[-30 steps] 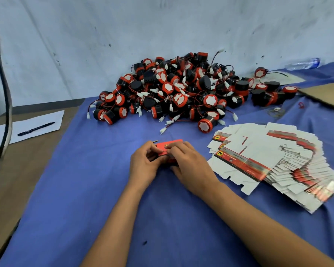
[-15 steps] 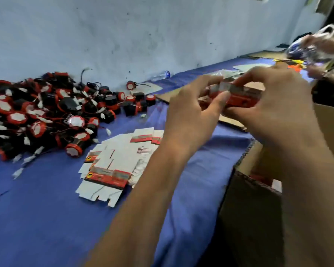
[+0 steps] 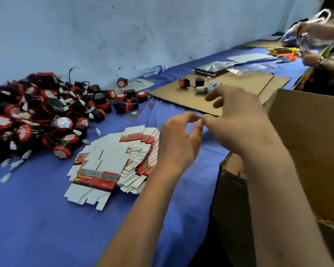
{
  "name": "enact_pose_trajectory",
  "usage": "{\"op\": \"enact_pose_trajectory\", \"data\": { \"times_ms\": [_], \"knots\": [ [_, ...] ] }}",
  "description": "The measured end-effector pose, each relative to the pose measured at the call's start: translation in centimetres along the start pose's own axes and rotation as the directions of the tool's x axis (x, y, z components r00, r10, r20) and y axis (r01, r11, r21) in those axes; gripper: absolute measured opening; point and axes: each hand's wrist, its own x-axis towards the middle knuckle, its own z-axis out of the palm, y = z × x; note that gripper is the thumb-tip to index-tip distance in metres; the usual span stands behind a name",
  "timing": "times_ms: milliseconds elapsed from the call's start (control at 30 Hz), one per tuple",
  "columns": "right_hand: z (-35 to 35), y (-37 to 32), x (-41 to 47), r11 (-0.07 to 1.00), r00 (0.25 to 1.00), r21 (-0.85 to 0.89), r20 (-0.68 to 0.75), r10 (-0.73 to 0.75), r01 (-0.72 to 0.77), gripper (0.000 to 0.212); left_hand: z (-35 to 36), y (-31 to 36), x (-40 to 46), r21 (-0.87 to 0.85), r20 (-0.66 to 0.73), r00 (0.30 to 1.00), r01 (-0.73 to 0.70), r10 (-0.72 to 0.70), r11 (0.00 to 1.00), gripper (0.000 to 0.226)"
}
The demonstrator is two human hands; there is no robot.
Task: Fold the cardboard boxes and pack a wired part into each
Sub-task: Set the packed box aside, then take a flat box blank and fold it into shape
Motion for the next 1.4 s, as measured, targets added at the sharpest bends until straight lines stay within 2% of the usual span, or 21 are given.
{"op": "enact_pose_trajectory", "data": {
  "times_ms": [100,133,200,233,300,367,433,467,567,667,733,767,833,900,967,1067,1133,1233,1267,1333,1400],
  "knots": [
    [7.9,-5.4,0.1,0.982,0.952,0.120,0.253,-0.171,0.145,0.033,-5.1,-5.6,-2.3,0.089,-0.213,0.947,0.264,-0.241,0.960,0.018],
    [10.6,-6.9,0.0,0.974,0.910,0.117,0.352,-0.221,0.192,0.031,-7.0,-7.3,-3.3,0.106,-0.314,0.897,0.358,-0.311,0.928,0.022],
    [15.3,-9.7,-0.3,0.942,0.812,0.098,0.482,-0.328,0.322,0.036,-10.7,-10.7,-5.4,0.088,-0.507,0.738,0.557,-0.444,0.826,0.029],
    [17.3,-10.8,-0.5,0.923,0.770,0.102,0.522,-0.367,0.371,0.048,-12.4,-12.2,-6.5,0.054,-0.569,0.642,0.653,-0.514,0.756,0.030],
    [20.3,-13.1,-0.9,0.895,0.692,0.050,0.615,-0.377,0.443,0.090,-15.5,-14.7,-8.6,-0.042,-0.604,0.455,0.802,-0.655,0.596,0.029],
    [22.3,-14.5,-1.1,0.851,0.611,-0.084,0.733,-0.299,0.518,0.123,-17.0,-16.4,-10.0,-0.128,-0.546,0.365,0.853,-0.754,0.506,0.024],
    [23.6,-15.3,-1.3,0.808,0.562,-0.143,0.785,-0.259,0.572,0.131,-17.5,-17.3,-10.3,-0.133,-0.498,0.377,0.857,-0.781,0.498,0.017],
    [23.8,-15.5,-1.5,0.801,0.565,-0.150,0.782,-0.263,0.580,0.128,-17.6,-17.5,-10.1,-0.093,-0.474,0.403,0.861,-0.783,0.500,0.016],
    [24.0,-16.0,-1.8,0.785,0.603,-0.135,0.721,-0.341,0.605,0.108,-17.7,-18.0,-9.2,0.083,-0.409,0.476,0.869,-0.778,0.487,0.017],
    [23.7,-16.2,-2.3,0.783,0.622,-0.098,0.670,-0.404,0.614,0.094,-18.1,-18.1,-9.0,0.127,-0.429,0.508,0.852,-0.746,0.507,0.021],
    [23.3,-16.7,-2.4,0.799,0.674,-0.036,0.560,-0.481,0.600,0.085,-18.6,-18.2,-9.3,0.086,-0.468,0.565,0.794,-0.679,0.602,0.021],
    [23.2,-17.2,-2.5,0.796,0.695,0.031,0.468,-0.546,0.605,0.073,-19.1,-18.1,-9.6,0.026,-0.489,0.592,0.744,-0.640,0.668,0.024],
    [23.0,-18.6,-2.5,0.779,0.717,0.219,0.305,-0.627,0.588,0.052,-20.9,-18.3,-10.5,-0.216,-0.516,0.609,0.588,-0.602,0.779,0.025],
    [23.3,-20.4,-2.9,0.773,0.756,0.404,0.247,-0.607,0.489,0.046,-23.5,-18.4,-12.0,-0.492,-0.485,0.591,0.425,-0.645,0.760,0.017],
    [24.4,-22.5,-4.0,0.773,0.812,0.520,0.231,-0.536,0.363,0.038,-26.2,-19.1,-14.1,-0.649,-0.409,0.584,0.355,-0.701,0.673,0.027],
    [27.4,-24.8,-6.3,0.719,0.857,0.690,0.321,-0.402,0.079,0.037,-29.0,-20.4,-17.4,-0.663,-0.362,0.586,0.385,-0.725,0.642,0.040],
    [29.5,-26.3,-7.9,0.644,0.834,0.757,0.422,-0.355,-0.108,0.037,-30.3,-21.3,-19.6,-0.696,-0.286,0.617,0.392,-0.733,0.602,0.048],
    [31.9,-27.2,-10.4,0.585,0.795,0.782,0.489,-0.360,-0.216,0.026,-31.3,-21.9,-21.3,-0.740,-0.241,0.578,0.410,-0.779,0.533,0.043],
    [32.4,-27.2,-11.3,0.600,0.814,0.784,0.448,-0.370,-0.159,0.031,-31.4,-22.1,-21.3,-0.726,-0.252,0.562,0.428,-0.788,0.538,0.041],
    [33.0,-26.2,-12.6,0.682,0.888,0.714,0.199,-0.414,0.158,0.051,-31.1,-22.4,-20.7,-0.708,-0.314,0.543,0.413,-0.779,0.573,0.031],
    [33.1,-25.8,-13.6,0.719,0.866,0.565,0.015,-0.500,0.405,0.050,-30.8,-22.4,-20.1,-0.718,-0.371,0.511,0.371,-0.775,0.588,0.026]
  ]
}}
